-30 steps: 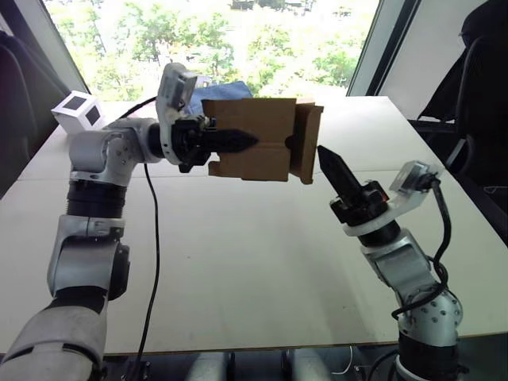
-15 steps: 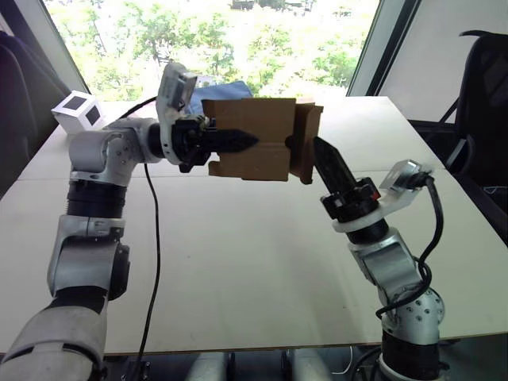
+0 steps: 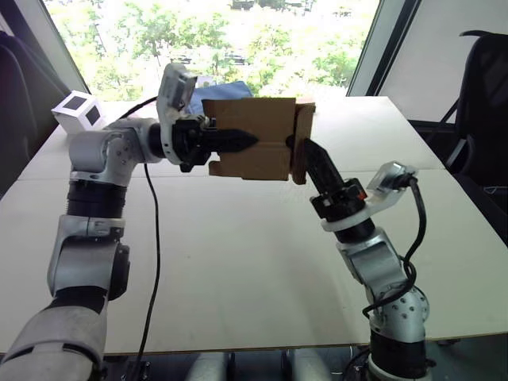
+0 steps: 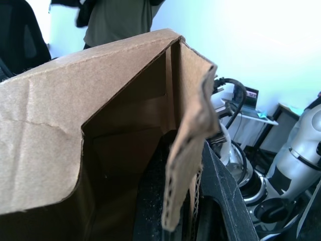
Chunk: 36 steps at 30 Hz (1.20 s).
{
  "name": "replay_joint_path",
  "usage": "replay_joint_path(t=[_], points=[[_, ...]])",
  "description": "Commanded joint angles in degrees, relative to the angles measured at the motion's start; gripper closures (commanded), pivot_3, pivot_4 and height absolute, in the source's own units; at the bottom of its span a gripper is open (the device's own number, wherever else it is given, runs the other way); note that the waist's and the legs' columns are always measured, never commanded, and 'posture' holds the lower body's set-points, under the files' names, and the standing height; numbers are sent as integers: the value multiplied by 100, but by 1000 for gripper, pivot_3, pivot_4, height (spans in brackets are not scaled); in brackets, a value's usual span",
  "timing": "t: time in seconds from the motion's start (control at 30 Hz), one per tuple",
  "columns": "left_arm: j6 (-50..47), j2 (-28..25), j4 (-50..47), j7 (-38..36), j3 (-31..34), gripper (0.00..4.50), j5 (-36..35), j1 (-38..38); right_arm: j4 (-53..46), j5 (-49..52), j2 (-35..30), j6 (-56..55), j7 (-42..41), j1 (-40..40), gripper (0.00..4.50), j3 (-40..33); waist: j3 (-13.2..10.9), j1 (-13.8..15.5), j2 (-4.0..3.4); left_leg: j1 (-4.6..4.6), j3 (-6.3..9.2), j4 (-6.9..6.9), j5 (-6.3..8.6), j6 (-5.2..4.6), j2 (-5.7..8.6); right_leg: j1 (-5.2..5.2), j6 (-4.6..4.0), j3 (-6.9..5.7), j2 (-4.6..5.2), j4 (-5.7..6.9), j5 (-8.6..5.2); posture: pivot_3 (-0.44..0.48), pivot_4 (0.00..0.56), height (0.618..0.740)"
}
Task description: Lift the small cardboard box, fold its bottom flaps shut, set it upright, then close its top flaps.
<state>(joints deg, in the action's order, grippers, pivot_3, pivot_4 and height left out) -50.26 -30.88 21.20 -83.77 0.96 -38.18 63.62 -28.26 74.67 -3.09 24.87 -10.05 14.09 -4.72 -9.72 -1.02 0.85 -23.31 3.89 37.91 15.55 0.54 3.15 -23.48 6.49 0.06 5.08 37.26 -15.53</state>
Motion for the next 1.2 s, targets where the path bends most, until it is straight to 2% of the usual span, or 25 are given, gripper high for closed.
replay_joint_path(t=[0.03,0.43,0.8,1.2], points=[[0,-16,-175,-19,128,4500,-152,78,-36,-157,109,-122,-59,150,2566,40,0,1,0,0,0,0,0,0,0,0,0,0,0,0,0,0,150,740],[4,19,-305,20,115,4500,-158,-27,-1,-324,386,-93,-78,351,2566,203,0,-2,0,0,0,0,-1,3,0,-1,0,0,0,0,0,0,150,740],[121,254,-152,130,176,4500,-145,41,5,-244,498,168,-273,264,2566,533,0,-5,0,0,0,0,-2,3,0,-1,0,0,0,0,0,0,150,740],[125,134,-54,104,237,4500,-147,83,-262,102,208,40,-137,-30,2566,-46,0,2,0,0,0,0,-1,3,0,-1,0,0,0,0,0,0,150,740]])
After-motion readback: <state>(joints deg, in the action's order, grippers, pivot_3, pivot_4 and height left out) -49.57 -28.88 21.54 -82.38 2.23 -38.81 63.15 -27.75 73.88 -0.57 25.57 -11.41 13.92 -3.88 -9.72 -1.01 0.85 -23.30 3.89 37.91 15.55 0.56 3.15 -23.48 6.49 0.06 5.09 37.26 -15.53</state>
